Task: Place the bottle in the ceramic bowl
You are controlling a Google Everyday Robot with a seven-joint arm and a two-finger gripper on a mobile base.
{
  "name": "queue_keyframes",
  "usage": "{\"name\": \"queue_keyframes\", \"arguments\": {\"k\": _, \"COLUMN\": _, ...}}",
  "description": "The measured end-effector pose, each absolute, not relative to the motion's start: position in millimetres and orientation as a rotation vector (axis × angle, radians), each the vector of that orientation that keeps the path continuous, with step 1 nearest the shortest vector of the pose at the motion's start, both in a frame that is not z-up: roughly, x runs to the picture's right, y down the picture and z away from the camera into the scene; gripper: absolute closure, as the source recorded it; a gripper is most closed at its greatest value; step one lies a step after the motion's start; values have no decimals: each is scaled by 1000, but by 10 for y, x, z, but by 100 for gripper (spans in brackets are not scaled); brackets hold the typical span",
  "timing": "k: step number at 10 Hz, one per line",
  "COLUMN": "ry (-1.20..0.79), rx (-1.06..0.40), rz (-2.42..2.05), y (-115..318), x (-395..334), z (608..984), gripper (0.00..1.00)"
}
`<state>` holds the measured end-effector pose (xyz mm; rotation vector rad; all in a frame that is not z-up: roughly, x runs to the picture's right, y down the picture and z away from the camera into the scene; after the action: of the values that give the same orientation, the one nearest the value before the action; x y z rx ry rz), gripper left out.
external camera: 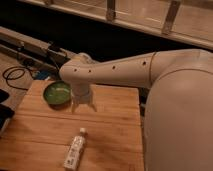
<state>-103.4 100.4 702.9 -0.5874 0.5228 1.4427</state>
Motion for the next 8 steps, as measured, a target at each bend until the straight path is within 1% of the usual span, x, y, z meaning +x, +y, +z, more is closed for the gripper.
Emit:
{"name": "queue_keyframes", "arguments": {"k": 6, "ry": 517, "rx": -579, "rz": 1440, "y": 1010, "x": -1031, "z": 7028, "gripper": 35}}
{"name": "queue_keyframes", "arguments": {"k": 8, "ry": 458, "rx": -522, "rz": 1457, "y": 1063, "x": -995, "z": 7026, "gripper": 35}}
